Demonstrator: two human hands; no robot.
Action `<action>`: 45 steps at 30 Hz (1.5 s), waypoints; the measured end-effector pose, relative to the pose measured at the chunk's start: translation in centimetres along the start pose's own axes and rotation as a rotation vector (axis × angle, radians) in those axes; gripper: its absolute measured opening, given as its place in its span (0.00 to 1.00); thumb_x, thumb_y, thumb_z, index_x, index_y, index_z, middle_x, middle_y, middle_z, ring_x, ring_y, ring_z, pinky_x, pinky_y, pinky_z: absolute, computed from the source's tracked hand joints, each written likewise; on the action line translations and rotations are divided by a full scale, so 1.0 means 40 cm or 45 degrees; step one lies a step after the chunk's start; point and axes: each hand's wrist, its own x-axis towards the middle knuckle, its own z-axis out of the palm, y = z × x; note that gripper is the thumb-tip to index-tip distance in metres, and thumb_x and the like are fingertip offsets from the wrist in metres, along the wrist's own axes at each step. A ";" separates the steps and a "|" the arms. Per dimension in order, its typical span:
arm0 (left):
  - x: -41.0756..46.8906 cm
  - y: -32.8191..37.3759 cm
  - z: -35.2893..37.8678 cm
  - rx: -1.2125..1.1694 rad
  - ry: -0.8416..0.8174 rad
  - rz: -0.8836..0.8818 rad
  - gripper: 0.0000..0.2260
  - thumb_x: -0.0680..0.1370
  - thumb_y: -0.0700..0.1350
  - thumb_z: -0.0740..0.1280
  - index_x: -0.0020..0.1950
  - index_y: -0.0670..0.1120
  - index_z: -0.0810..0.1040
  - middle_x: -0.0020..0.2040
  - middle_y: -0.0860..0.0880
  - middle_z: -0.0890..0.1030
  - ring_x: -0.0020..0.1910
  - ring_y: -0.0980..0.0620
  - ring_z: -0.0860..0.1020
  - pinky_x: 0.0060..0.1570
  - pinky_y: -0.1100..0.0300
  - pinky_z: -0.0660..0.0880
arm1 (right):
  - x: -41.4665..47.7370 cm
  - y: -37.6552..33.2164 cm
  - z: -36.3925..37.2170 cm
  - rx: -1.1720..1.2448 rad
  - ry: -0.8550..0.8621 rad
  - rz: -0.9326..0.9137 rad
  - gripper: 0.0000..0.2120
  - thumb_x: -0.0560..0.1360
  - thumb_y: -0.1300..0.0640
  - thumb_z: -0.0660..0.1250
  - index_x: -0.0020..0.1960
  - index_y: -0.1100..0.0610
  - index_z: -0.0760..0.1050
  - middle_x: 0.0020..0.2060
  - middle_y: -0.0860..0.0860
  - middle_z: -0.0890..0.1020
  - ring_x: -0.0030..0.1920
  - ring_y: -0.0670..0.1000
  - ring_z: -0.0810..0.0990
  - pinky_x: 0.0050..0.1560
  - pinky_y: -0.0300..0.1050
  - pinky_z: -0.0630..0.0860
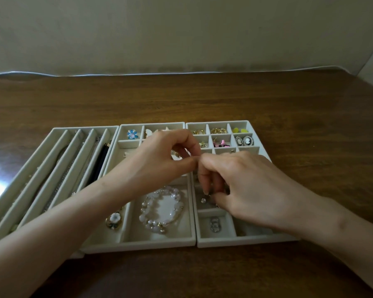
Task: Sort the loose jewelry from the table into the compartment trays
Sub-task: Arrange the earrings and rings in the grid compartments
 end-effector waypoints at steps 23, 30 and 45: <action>-0.025 0.008 0.014 0.667 -0.177 0.525 0.09 0.68 0.59 0.64 0.36 0.56 0.80 0.51 0.56 0.75 0.50 0.53 0.72 0.50 0.53 0.72 | -0.003 0.050 -0.061 0.135 -0.313 -0.016 0.15 0.76 0.62 0.63 0.46 0.42 0.82 0.46 0.41 0.73 0.50 0.39 0.71 0.50 0.37 0.72; -0.027 0.013 0.010 0.632 -0.120 0.541 0.11 0.72 0.56 0.62 0.37 0.54 0.81 0.49 0.54 0.78 0.48 0.52 0.73 0.47 0.49 0.73 | -0.002 0.046 -0.051 0.005 -0.291 -0.032 0.15 0.77 0.60 0.62 0.49 0.42 0.82 0.55 0.39 0.73 0.56 0.41 0.71 0.55 0.43 0.74; -0.020 0.007 0.009 0.367 -0.006 0.458 0.16 0.77 0.54 0.57 0.38 0.54 0.82 0.49 0.60 0.76 0.51 0.55 0.72 0.51 0.56 0.69 | -0.013 0.122 -0.110 0.191 -0.207 0.009 0.04 0.69 0.51 0.71 0.42 0.43 0.82 0.41 0.35 0.75 0.43 0.36 0.74 0.38 0.32 0.70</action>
